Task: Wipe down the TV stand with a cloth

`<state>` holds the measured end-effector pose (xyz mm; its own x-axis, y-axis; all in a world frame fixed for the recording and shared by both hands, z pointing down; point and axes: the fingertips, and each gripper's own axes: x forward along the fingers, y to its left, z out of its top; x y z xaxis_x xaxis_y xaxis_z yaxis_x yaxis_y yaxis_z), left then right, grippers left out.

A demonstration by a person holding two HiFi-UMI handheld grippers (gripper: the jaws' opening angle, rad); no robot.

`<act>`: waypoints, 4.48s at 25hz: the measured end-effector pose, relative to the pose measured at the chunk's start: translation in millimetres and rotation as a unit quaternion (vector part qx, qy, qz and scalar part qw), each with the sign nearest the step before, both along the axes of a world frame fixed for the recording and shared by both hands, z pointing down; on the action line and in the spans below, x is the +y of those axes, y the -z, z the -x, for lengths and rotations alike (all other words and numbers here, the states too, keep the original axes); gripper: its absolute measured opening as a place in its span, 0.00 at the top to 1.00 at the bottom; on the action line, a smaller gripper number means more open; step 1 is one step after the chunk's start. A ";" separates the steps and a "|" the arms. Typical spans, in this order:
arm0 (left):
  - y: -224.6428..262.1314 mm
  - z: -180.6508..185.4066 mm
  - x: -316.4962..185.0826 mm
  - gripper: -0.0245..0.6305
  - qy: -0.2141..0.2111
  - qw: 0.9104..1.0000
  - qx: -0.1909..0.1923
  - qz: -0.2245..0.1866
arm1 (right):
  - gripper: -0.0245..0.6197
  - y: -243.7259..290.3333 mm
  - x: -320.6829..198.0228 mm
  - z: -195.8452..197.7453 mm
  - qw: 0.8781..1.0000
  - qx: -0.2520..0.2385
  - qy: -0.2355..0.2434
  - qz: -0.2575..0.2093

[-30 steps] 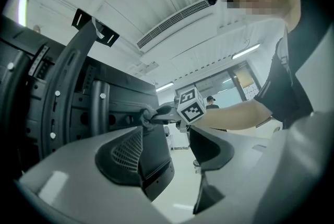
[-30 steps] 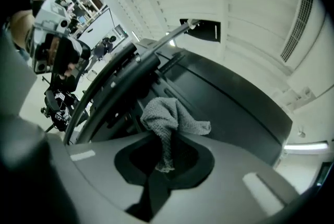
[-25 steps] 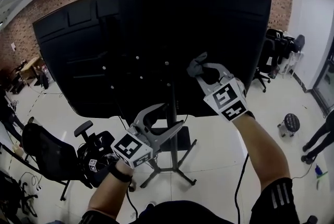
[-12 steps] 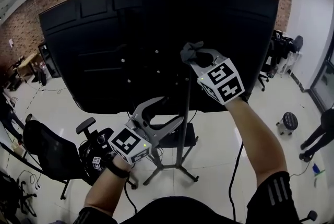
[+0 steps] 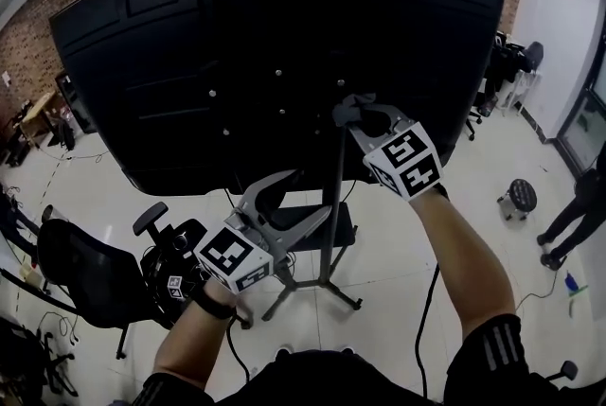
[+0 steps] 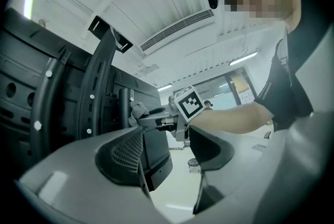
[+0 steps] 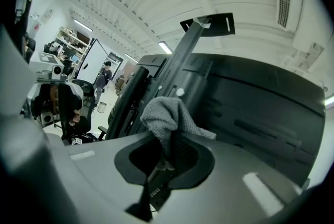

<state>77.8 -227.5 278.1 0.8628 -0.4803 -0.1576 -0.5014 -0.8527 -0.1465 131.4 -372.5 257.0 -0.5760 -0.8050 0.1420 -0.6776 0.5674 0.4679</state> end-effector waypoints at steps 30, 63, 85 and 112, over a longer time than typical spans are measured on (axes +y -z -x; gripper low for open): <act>-150.9 -4.3 -51.9 0.50 0.034 0.992 -0.043 0.115 | 0.91 -206.2 6.1 9.2 0.992 0.021 0.022 0.123; -446.2 8.1 -77.8 0.50 0.063 0.947 -0.065 0.307 | 0.91 -583.6 9.1 13.2 0.934 0.043 -0.005 0.355; -501.2 23.6 -73.9 0.49 0.065 0.938 -0.072 0.332 | 0.91 -662.3 29.6 16.8 0.909 -0.024 -0.047 0.413; -56.4 151.1 -4.4 0.49 0.061 0.998 -0.015 -0.029 | 0.91 -55.4 75.3 162.0 0.985 -0.135 0.104 0.012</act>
<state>-73.3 -231.9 334.5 0.8029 -0.5732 -0.1636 -0.5961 -0.7749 -0.2105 -30.5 -297.1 312.4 -0.7479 -0.6634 -0.0214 -0.6430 0.7161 0.2714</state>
